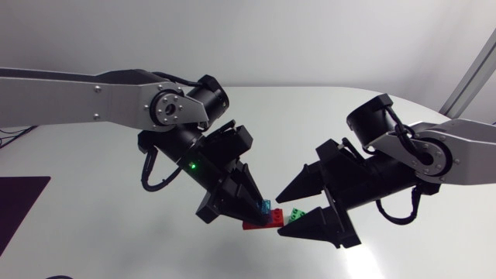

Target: Separate the duplo bricks

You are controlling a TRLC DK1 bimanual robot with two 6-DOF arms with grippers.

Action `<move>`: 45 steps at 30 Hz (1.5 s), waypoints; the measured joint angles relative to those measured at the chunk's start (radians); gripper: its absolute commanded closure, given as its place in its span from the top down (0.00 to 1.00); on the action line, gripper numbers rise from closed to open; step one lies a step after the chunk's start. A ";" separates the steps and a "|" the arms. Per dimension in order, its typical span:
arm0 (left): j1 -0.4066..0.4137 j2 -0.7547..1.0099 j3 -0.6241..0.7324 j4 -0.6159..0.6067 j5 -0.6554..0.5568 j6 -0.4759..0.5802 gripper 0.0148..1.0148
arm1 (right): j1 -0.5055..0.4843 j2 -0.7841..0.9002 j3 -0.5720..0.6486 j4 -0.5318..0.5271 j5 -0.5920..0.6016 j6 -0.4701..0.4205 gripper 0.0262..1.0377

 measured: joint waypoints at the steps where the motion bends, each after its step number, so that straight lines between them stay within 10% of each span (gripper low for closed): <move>1: 0.000 0.000 0.001 0.000 0.001 0.000 0.30 | 0.000 0.000 0.000 0.000 0.000 0.000 0.82; 25: 0.006 0.060 0.050 -0.029 0.033 0.007 0.30 | 0.022 -0.017 0.000 0.000 0.000 0.045 0.27; 45: 0.009 0.068 0.051 -0.048 0.040 0.023 0.30 | 0.040 -0.017 0.000 0.000 0.010 0.052 0.23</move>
